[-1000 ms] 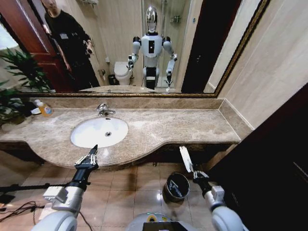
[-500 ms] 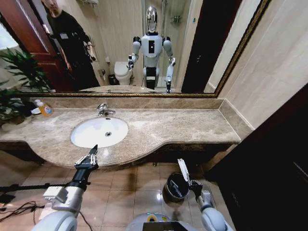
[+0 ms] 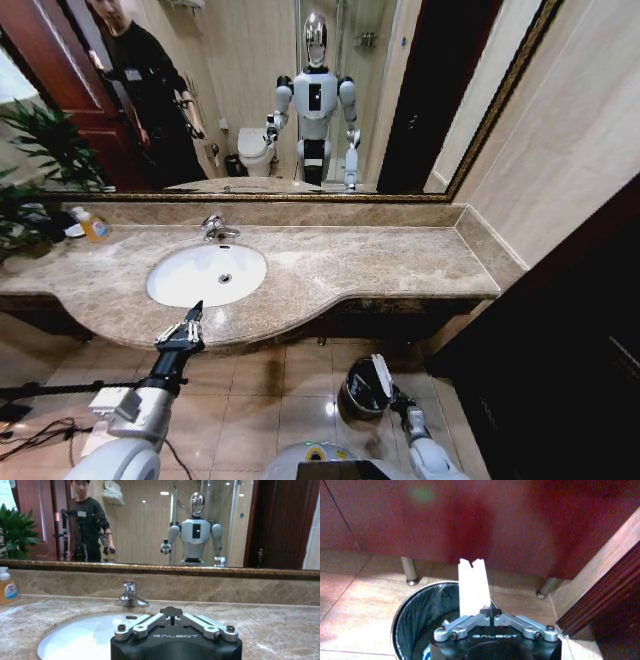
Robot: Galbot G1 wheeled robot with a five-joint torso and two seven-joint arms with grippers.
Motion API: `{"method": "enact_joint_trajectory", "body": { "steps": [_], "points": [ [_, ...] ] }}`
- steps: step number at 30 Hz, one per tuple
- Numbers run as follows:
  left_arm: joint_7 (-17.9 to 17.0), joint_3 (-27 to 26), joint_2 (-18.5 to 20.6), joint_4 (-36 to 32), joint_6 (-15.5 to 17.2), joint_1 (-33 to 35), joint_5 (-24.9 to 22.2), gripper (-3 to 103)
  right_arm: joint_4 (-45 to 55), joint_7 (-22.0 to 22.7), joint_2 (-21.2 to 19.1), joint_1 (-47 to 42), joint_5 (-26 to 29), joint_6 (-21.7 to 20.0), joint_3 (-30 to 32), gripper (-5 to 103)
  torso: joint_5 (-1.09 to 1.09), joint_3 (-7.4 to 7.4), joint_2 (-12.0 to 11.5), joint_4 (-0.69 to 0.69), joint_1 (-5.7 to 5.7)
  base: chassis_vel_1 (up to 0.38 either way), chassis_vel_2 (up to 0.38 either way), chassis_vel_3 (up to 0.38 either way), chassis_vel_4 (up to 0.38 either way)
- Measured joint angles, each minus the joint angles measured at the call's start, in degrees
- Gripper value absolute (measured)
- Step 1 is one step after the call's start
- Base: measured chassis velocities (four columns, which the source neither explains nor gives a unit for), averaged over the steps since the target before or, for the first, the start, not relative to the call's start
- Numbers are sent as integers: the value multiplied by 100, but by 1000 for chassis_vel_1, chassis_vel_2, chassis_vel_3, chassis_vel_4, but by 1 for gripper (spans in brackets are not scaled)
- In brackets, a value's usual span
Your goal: Pick up the trash from the sink and place it in the trash bin.
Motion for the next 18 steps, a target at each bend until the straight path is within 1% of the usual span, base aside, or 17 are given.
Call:
{"method": "enact_joint_trajectory", "body": {
  "steps": [10,11,12,13,14,15,17,18],
  "points": [
    [0,0,0,0,0,0,0,0,-371,34,310,226,-288,0,31,0,-1,0,0,0,0,0,0,0,0],
    [0,0,0,0,0,0,0,0,-387,43,336,236,-330,-1,32,-3,0,0,0,0,0,0,0,0,0],
    [0,0,0,0,0,0,0,0,-394,50,363,240,-376,-3,33,-3,0,0,0,0,0,0,0,0,0],
    [0,0,0,0,0,0,0,0,-400,63,393,245,-439,-3,34,7,-1,0,0,0,0,0,0,0,0],
    [0,0,0,0,0,0,0,0,-400,63,393,245,-439,-3,34,7,-1,0,0,0,0,0,0,0,0],
    [0,0,0,0,0,0,0,0,-403,81,412,252,-484,-4,35,13,0,0,0,0,0,0,0,0,0],
    [0,0,0,0,0,0,0,0,-403,108,438,264,-524,-11,37,13,-1,0,0,0,0,0,0,0,0],
    [0,0,0,0,0,0,0,0,-401,126,455,273,-543,-20,37,18,-1,0,0,0,0,0,0,0,0]
  ]
}}
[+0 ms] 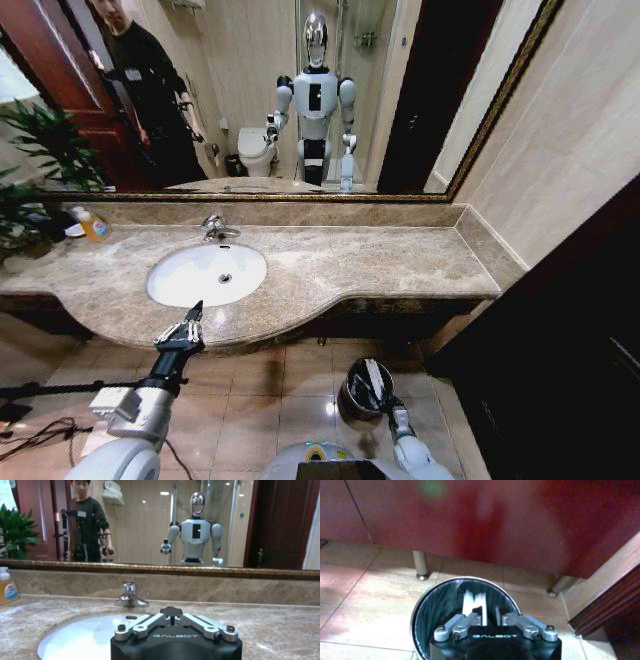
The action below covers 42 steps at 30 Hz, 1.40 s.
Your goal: Pick up the trash from the sink and place it in the trash bin.
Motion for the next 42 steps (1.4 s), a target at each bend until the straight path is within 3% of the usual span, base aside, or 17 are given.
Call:
{"method": "enact_joint_trajectory", "body": {
  "steps": [4,6,13,15,18,21,22,34,42],
  "points": [
    [0,0,0,0,0,0,0,0,53,59,71,10,-74,-23,1,40,0,0,0,0,0,0,0,0,0],
    [0,0,0,0,0,0,0,0,60,68,79,9,-79,-24,1,40,0,0,0,0,0,0,0,0,0],
    [0,0,0,0,0,0,0,0,96,98,97,-36,-85,-24,1,73,1,0,0,0,0,0,0,0,0],
    [0,0,0,0,0,0,0,0,96,99,94,-40,-83,-22,1,73,0,0,0,0,0,0,0,0,0],
    [0,0,0,0,0,0,0,0,115,109,85,-61,-68,-11,2,89,1,0,0,0,0,0,0,0,0],
    [0,0,0,0,0,0,0,0,125,111,82,-68,-61,-11,2,94,1,0,0,0,0,0,0,0,0],
    [0,0,0,0,0,0,0,0,127,113,79,-69,-56,-11,4,100,1,0,0,0,0,0,0,0,0],
    [0,0,0,0,0,0,0,0,193,139,74,-114,-47,-10,6,100,1,0,0,0,0,0,0,0,0],
    [0,0,0,0,0,0,0,0,1009,254,-64,-467,107,-217,-43,100,1,0,0,0,0,0,0,0,0]
  ]
}}
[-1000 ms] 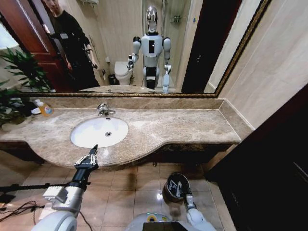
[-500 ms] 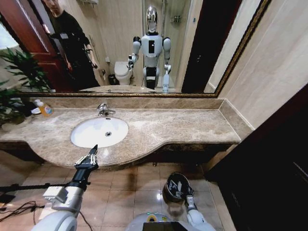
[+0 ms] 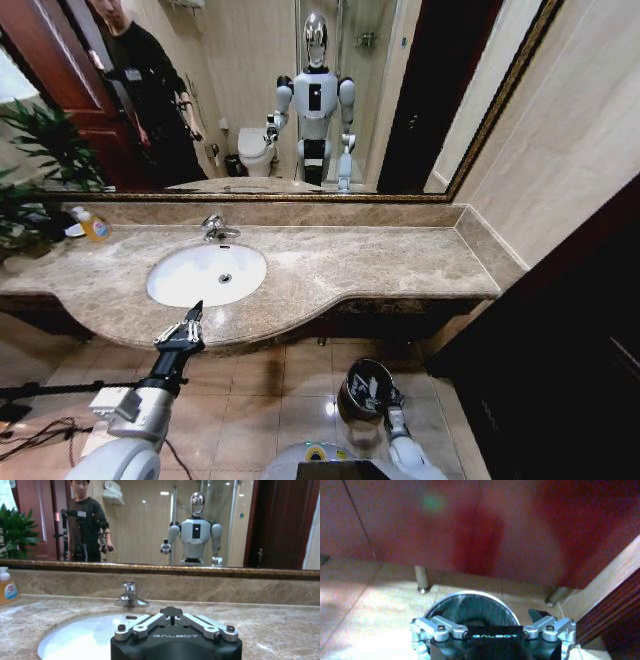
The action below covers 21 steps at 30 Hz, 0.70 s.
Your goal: Pick up the trash from the sink and place it in the trash bin.
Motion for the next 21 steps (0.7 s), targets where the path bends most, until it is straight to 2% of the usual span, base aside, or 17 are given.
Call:
{"method": "enact_joint_trajectory", "body": {
  "steps": [3,4,6,7,11,12,15,16,18,21],
  "points": [
    [0,0,0,0,0,0,0,0,920,121,-222,-315,381,-161,-66,100,0,0,0,0,0,0,0,0,0],
    [0,0,0,0,0,0,0,0,920,121,-222,-315,381,-161,-66,100,0,0,0,0,0,0,0,0,0],
    [0,0,0,0,0,0,0,0,1690,271,-432,-577,706,-331,-87,100,1,0,0,0,0,0,0,0,0],
    [0,0,0,0,0,0,0,0,1690,271,-432,-577,706,-331,-87,100,1,0,0,0,0,0,0,0,0],
    [0,0,0,0,0,0,0,0,3190,415,-810,-1079,1291,-782,-3,100,-1,0,0,0,0,0,0,0,0],
    [0,0,0,0,0,0,0,0,3190,415,-810,-1079,1291,-782,-3,100,-1,0,0,0,0,0,0,0,0],
    [0,0,0,0,0,0,0,0,4573,452,-1108,-1567,1707,-1152,270,100,-1,0,0,0,0,0,0,0,0],
    [0,0,0,0,0,0,0,0,4573,452,-1108,-1567,1707,-1152,270,100,-1,0,0,0,0,0,0,0,0],
    [0,0,0,0,0,0,0,0,5314,481,-1216,-1810,1867,-1319,472,100,0,0,0,0,0,0,0,0,0],
    [-1,0,0,0,0,0,0,0,5831,489,-1276,-1924,1947,-1437,657,100,-1,0,0,0,0,0,0,0,0]
  ]
}}
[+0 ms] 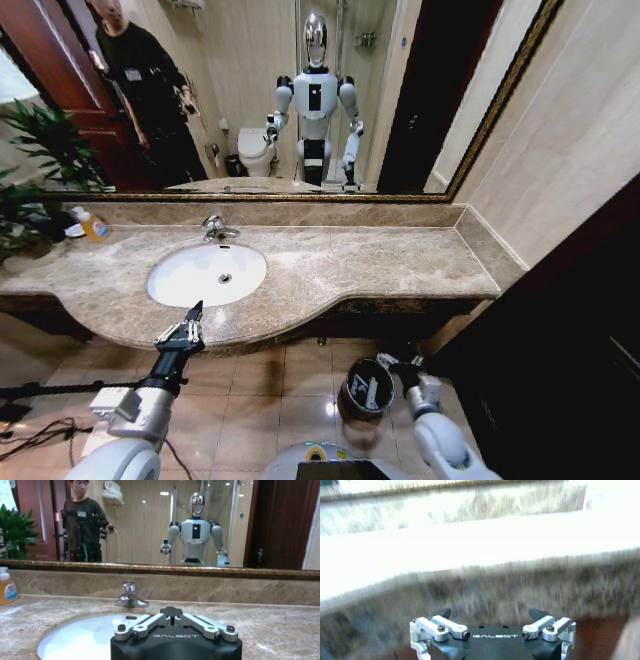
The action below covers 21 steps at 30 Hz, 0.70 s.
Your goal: Pick up the trash from the sink and place it in the trash bin.
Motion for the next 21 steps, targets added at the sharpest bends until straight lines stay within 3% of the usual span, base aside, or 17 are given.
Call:
{"method": "enact_joint_trajectory", "body": {
  "steps": [11,14,15,18,21],
  "points": [
    [0,0,0,0,0,0,0,0,1005,-255,-84,558,-16,-290,830,100,1,0,0,1,1,0,0,0,0],
    [0,0,0,0,0,0,0,0,934,-901,-149,598,229,-216,1257,100,0,0,0,1,0,0,0,0,0],
    [0,0,0,0,0,0,0,0,934,-901,-149,598,229,-216,1257,100,0,0,0,1,0,0,0,0,0],
    [0,0,0,0,0,0,0,0,716,-1637,-253,474,598,-53,1828,100,2,0,0,1,1,0,0,0,0],
    [0,0,0,0,0,0,0,0,704,-1824,-353,226,901,-16,2184,100,1,0,0,0,1,0,0,0,0]
  ]
}}
